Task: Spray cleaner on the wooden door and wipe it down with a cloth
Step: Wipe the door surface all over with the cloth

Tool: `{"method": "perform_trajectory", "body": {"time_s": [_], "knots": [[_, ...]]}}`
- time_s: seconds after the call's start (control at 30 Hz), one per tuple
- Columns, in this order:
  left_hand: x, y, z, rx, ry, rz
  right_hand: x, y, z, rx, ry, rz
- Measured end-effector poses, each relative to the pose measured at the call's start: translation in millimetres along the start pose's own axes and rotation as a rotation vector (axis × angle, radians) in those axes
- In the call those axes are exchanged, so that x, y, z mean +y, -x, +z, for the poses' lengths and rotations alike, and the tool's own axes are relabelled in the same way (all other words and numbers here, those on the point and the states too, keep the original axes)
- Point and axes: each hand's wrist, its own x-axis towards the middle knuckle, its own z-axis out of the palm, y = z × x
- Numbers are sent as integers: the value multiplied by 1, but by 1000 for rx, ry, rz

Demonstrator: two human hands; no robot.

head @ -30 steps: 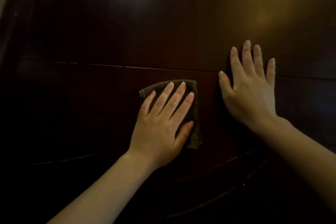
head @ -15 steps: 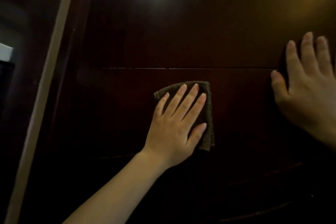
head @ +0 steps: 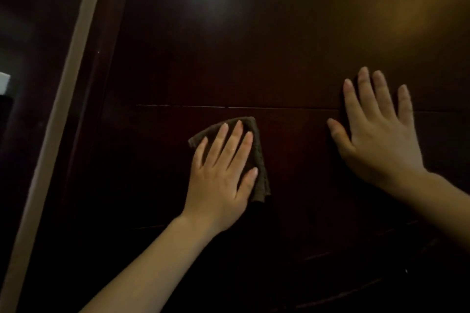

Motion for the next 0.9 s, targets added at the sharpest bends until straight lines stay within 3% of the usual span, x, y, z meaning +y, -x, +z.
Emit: {"method": "perform_trajectory", "body": {"time_s": [0.23,0.43,0.6,0.73,0.9], "knots": [[-14,12,0,-38,-3,259,-1,1,1,3,-6,-5],[-12,17,0,-12,38,-33,-2,0,1,-18,1,22],[-20,40,0,-70,15,143,-21,-6,-4,-6,-22,7],[-21,42,1,-50,47,78,-53,-18,-1,9,-15,-120],[-30,44,2,-40,52,87,-74,-26,12,62,-7,-97]]}}
